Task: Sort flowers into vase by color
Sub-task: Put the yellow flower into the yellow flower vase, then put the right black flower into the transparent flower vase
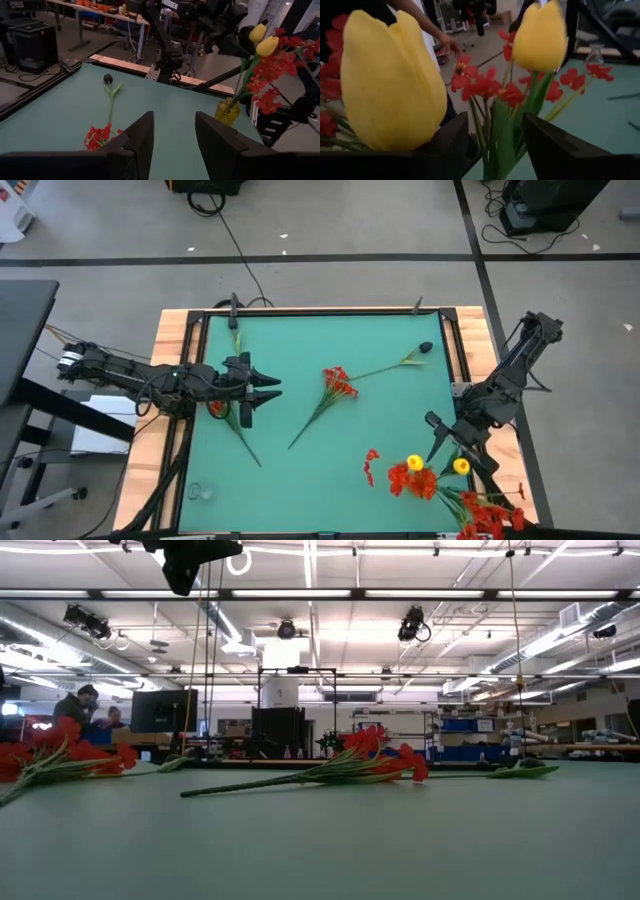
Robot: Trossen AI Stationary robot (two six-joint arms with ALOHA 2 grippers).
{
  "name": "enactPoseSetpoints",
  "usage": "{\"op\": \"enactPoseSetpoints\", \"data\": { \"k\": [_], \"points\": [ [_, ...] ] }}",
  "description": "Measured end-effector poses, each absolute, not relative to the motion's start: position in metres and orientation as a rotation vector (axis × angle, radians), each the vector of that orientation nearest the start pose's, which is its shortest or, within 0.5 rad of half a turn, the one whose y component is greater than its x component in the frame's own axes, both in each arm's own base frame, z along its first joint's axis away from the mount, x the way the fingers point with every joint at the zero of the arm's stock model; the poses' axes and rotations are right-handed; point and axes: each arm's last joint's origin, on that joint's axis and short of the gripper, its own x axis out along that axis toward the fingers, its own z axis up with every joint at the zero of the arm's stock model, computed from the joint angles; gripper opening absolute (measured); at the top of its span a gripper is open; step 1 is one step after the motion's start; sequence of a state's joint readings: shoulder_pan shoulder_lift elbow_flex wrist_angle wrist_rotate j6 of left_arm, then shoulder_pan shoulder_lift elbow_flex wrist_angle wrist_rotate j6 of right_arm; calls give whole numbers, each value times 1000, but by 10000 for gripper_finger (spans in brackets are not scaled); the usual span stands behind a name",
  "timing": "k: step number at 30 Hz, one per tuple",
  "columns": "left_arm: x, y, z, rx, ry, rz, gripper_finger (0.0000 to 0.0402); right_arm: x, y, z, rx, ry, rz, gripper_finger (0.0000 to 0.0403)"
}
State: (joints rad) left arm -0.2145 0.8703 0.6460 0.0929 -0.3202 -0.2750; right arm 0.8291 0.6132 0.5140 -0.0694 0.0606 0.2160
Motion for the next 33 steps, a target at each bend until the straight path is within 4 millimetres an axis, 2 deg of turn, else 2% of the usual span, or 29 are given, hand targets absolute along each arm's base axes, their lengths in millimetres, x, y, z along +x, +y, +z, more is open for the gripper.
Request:
{"op": "enactPoseSetpoints", "data": {
  "k": [8,16,20,25,29,33],
  "points": [
    [194,-33,297,-240,111,122,149,97,99,288,219,132,658,191],
    [194,-33,297,-240,111,122,149,104,104,269,137,287,579,243],
    [194,-33,297,-240,111,122,149,106,107,279,223,198,618,269],
    [194,-33,297,-240,111,122,149,103,102,296,275,42,594,283],
    [194,-33,297,-240,112,123,149,103,100,288,252,114,513,289],
    [194,-33,297,-240,111,123,149,103,101,276,167,241,509,289]
  ]
}}
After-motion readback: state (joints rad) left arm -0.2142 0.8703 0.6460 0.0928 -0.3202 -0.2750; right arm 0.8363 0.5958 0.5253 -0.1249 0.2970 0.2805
